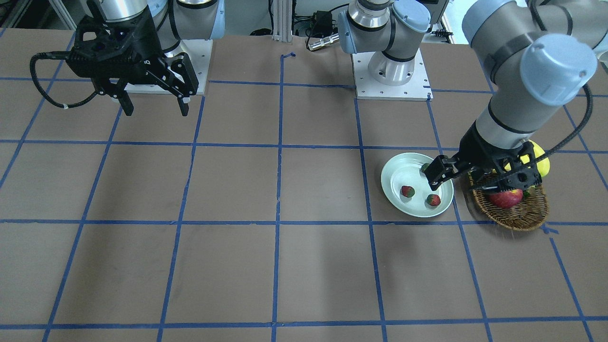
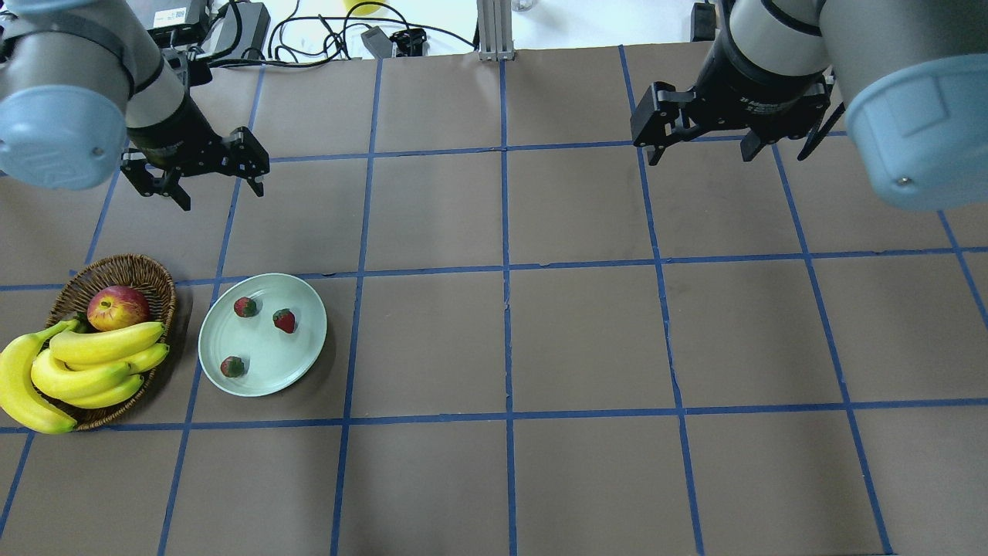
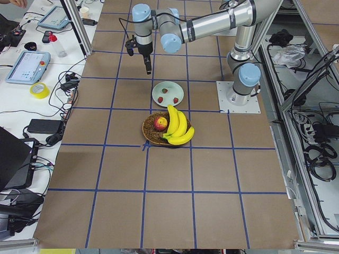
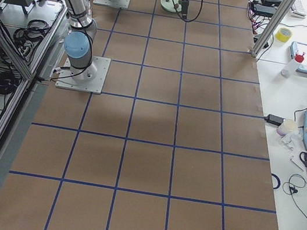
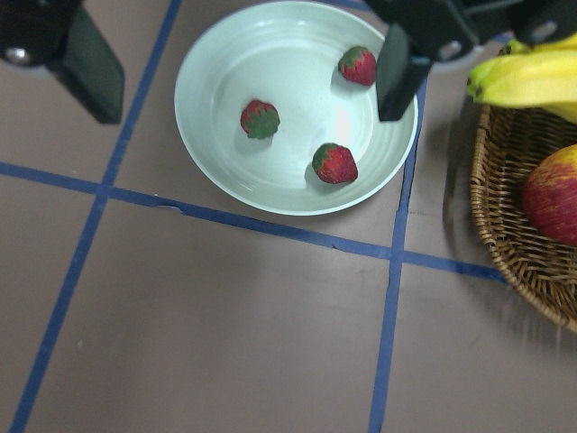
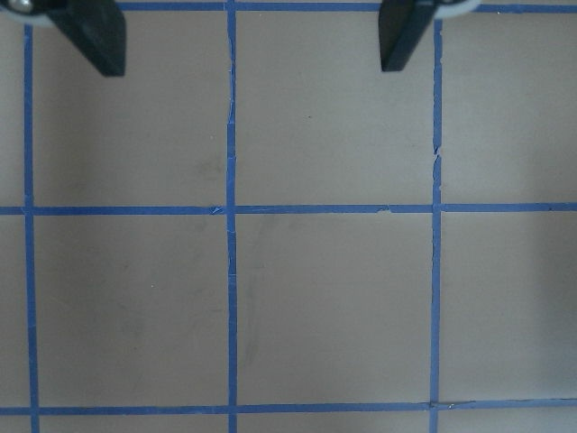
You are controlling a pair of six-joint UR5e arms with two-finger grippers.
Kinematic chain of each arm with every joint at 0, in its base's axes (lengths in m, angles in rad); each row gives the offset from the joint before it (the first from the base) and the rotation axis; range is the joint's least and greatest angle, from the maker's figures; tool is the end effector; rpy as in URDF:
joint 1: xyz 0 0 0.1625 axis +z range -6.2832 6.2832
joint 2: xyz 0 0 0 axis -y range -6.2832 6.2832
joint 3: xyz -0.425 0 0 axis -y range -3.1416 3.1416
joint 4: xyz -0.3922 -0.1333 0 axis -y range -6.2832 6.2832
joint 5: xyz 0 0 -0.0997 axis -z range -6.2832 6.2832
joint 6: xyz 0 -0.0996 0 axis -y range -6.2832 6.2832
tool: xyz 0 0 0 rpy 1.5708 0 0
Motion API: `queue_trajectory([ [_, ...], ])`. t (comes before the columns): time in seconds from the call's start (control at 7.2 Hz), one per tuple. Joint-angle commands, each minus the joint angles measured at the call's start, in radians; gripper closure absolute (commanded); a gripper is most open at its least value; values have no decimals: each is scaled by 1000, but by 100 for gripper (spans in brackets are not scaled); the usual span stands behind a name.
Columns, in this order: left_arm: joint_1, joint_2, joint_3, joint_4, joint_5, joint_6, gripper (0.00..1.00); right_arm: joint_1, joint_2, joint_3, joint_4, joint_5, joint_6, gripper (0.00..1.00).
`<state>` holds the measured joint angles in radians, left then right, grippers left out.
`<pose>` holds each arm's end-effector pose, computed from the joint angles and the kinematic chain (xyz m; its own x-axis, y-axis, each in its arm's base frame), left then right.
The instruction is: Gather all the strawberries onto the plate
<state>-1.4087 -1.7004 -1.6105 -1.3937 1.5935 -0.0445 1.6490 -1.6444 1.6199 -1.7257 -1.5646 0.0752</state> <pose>-0.0419 -0.5560 0.4191 -0.9785 -0.2053 -0.0223 -0.2051 0.9787 -0.0088 0.1707 -0.4648 0.5157 -0.9998 -0.0053 -0.0195 -0.0018 0.9841 -0.1775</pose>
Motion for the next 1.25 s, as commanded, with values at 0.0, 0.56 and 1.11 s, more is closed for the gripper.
queue_trajectory([
  [0.0, -73, 91, 76, -122, -52, 30, 0, 0, -2, 0, 0, 0, 0, 0],
  [0.56, -144, 154, 71, -200, -43, 54, 0, 2, -2, 0, 0, 0, 0, 0],
  [1.11, -138, 153, 37, -202, -43, 55, 0, 2, 0, -2, 0, 0, 0, 0],
])
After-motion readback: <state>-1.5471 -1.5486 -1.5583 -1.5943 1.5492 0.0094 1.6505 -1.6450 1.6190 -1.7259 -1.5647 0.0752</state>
